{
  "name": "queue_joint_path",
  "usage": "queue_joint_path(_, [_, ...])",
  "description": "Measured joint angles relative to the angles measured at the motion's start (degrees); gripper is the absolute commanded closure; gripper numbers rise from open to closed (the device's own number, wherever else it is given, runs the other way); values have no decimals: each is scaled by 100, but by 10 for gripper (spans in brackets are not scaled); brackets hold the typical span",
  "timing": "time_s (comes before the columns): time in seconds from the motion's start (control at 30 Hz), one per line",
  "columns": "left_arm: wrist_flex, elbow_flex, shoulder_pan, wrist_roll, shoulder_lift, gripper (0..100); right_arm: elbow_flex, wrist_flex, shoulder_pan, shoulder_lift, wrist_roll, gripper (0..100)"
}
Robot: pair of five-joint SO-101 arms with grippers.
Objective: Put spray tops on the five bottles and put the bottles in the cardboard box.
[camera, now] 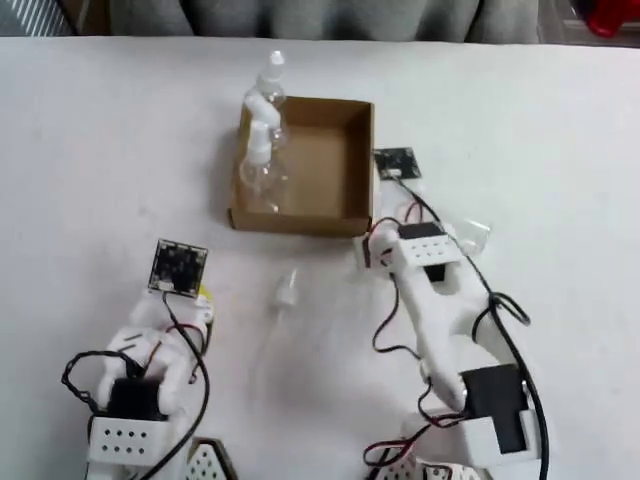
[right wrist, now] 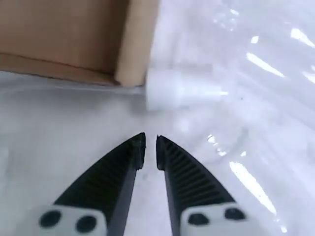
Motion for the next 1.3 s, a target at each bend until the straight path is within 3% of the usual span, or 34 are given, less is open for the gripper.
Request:
queue_joint_path(0.7, [0,0,0,0,0,960,18,2259,2251,0,2110,982])
queue_joint_path(1.1, [0,0,0,0,0,962,-536,2382,4123,26,3174,982])
queue_joint_path(1.3, [0,0,0,0,0,962,-958,2163,4334,35,3191,982])
